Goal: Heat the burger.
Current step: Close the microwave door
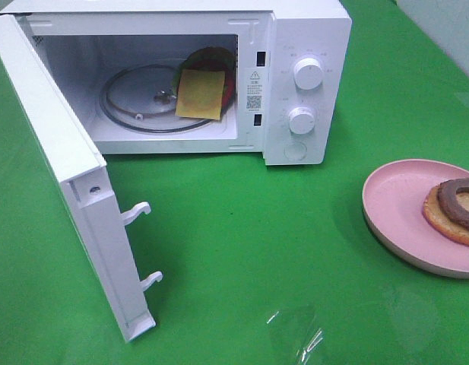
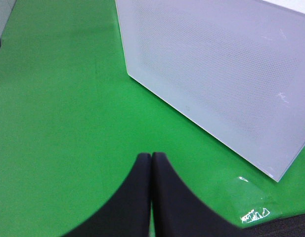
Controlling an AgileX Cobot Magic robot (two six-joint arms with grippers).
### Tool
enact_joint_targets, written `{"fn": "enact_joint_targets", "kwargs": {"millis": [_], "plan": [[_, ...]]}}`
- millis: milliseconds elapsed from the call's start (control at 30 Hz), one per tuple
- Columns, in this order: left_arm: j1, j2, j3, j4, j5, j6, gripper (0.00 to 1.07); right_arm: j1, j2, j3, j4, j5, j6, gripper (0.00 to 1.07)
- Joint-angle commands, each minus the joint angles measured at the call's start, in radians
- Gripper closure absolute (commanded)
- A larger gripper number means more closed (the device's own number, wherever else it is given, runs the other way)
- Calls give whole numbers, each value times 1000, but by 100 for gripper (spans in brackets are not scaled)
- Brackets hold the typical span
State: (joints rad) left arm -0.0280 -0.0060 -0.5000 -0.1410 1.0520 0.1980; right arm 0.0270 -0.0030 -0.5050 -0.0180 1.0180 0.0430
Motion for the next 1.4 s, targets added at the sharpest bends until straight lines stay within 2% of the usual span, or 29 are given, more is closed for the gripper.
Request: {"fn": "enact_joint_targets", "kwargs": {"millis": [33,267,400,567,633,800,833,933,967,1133,1200,1400], "plan": [[4,-8,2,-2,-11,-4,106,3,-27,4,-3,-12,5,56],[4,-8,2,4,-11,-5,106,3,-27,4,-3,-12,5,56],[4,5,2,23,-16,-66,106,3,-27,4,-3,-12,5,56],[4,48,0,33,-18,-85,106,3,-27,4,-3,-12,5,56],[4,156,-26,34,-85,-110,106,3,-27,4,-3,-12,5,56],[4,276,-32,38,-239,-110,106,3,-27,4,-3,-12,5,56],[4,364,-32,53,-312,-108,106,3,-27,4,-3,-12,5,56],[4,400,-32,56,-334,-107,106,3,-27,4,-3,-12,5,56],[4,492,-32,56,-395,-106,106,3,-27,4,-3,-12,5,56],[4,638,-32,49,-502,-103,106,3,-27,4,-3,-12,5,56],[4,765,-32,20,-605,-103,106,3,-27,4,-3,-12,5,56],[-1,930,-32,-83,-742,-101,106,3,-27,4,-3,-12,6,56]]}}
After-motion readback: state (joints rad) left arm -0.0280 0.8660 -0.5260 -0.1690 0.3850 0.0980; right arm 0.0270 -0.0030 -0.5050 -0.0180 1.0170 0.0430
